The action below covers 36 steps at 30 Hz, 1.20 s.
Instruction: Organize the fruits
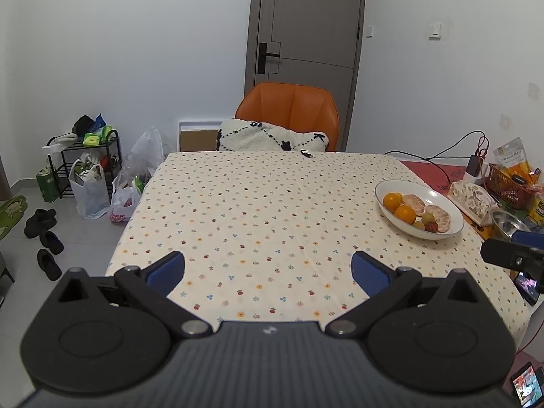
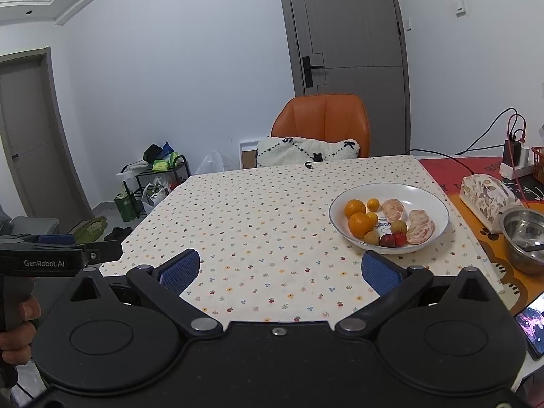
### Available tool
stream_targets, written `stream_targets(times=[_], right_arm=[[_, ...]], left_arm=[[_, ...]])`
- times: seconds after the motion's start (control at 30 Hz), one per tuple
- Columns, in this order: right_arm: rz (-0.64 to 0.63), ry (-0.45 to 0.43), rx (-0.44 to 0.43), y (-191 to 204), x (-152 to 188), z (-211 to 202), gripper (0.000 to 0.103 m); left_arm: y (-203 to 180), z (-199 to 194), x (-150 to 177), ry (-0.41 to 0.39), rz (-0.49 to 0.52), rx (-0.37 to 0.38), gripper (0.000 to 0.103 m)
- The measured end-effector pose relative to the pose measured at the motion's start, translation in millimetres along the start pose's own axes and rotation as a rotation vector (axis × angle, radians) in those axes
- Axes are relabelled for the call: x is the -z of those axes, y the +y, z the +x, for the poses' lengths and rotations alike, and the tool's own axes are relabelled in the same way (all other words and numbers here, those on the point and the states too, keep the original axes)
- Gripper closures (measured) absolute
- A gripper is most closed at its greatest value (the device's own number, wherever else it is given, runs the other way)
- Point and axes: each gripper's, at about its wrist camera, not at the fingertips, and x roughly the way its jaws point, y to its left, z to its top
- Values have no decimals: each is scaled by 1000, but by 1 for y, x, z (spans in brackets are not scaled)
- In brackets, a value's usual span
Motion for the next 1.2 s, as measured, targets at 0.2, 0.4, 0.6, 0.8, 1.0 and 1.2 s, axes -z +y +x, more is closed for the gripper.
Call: stream_targets(times=[0.2,0.4,0.6,0.8,1.0,1.2], right_arm=[[2,2,4,-1,1,1,0],[0,2,3,-1,0,2,0],[-7,1,-1,1,1,2,0],[-2,-2,2,0,1,2,0],[-3,2,3,0,1,2,0],[-3,2,4,0,1,3,0]], left_arm=[[-1,0,0,3,0,-3,0],[-1,0,1,4,1,-1,0],[-1,0,1,6,-3,-2,0],[-1,0,1,6,-3,-2,0],[-1,0,1,8,-3,-1,0],[-1,1,1,8,-2,0,0]])
